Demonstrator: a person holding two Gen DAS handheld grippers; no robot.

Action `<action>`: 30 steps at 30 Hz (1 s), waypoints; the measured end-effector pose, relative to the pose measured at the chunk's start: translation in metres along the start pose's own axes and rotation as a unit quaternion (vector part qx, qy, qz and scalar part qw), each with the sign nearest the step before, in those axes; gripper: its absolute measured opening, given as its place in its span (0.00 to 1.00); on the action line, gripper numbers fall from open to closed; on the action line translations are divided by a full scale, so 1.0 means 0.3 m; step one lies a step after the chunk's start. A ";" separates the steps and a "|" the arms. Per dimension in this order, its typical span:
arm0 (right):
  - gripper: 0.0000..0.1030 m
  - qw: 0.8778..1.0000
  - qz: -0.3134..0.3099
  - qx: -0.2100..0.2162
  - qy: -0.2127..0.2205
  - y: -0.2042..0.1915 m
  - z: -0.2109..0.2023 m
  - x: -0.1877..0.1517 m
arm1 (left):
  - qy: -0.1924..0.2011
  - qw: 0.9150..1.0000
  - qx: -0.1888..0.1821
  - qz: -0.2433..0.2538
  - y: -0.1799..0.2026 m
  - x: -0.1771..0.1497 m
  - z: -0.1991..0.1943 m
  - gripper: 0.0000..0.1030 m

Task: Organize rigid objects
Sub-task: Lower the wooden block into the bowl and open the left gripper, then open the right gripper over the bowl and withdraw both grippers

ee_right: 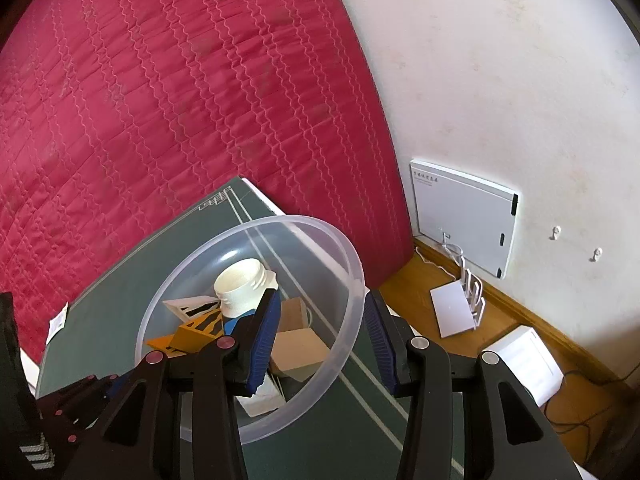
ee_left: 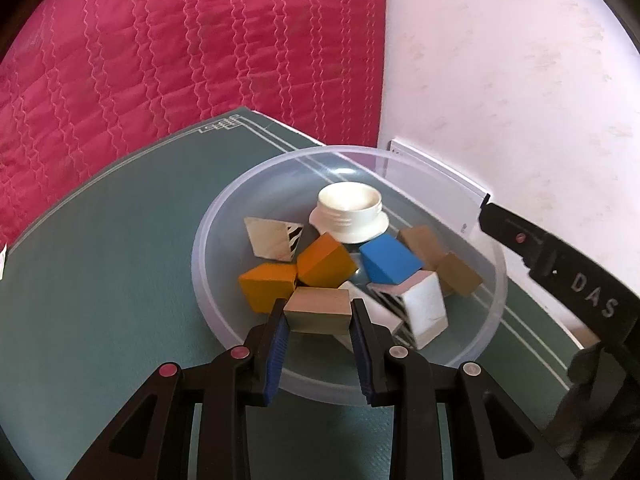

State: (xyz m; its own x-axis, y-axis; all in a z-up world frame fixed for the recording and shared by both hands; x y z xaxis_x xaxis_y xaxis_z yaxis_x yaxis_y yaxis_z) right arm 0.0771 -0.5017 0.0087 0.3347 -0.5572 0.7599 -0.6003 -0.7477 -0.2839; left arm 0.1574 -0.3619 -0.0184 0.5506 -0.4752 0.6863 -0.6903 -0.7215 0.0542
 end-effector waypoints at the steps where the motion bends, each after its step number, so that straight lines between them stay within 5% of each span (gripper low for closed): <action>1: 0.44 1.000 0.000 0.000 0.000 0.001 0.000 0.000 | 0.004 1.000 0.001 0.001 -0.001 0.001 -0.003 0.31; 6: 0.44 1.000 -0.002 0.001 -0.002 -0.008 0.001 -0.008 | 0.008 1.000 0.002 0.007 0.000 0.002 -0.006 0.33; 18: 0.44 1.000 -0.002 0.002 0.001 -0.015 0.002 -0.008 | 0.038 0.999 0.011 0.011 -0.025 0.001 -0.070 0.68; 30: 0.50 1.000 -0.010 0.011 -0.001 -0.012 -0.022 -0.008 | 0.048 0.995 0.088 0.027 -0.051 -0.089 -0.156 0.94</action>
State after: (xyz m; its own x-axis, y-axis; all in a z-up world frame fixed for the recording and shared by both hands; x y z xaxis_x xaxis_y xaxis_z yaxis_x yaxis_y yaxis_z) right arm 0.0736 -0.4952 0.0118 0.3474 -0.5434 0.7642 -0.5770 -0.7663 -0.2825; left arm 0.1314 -0.3146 -0.0035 0.4618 -0.4707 0.7518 -0.6201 -0.7774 -0.1058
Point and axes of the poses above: each gripper's, at about its wrist camera, not at the fingertips, and z roughly the way its jaws point, y to its right, x to its top, the point moved 8 cm from there along z, roughly the way its jaws point, and after that the axes turned 5 degrees about -x, right-handed, at the moved point
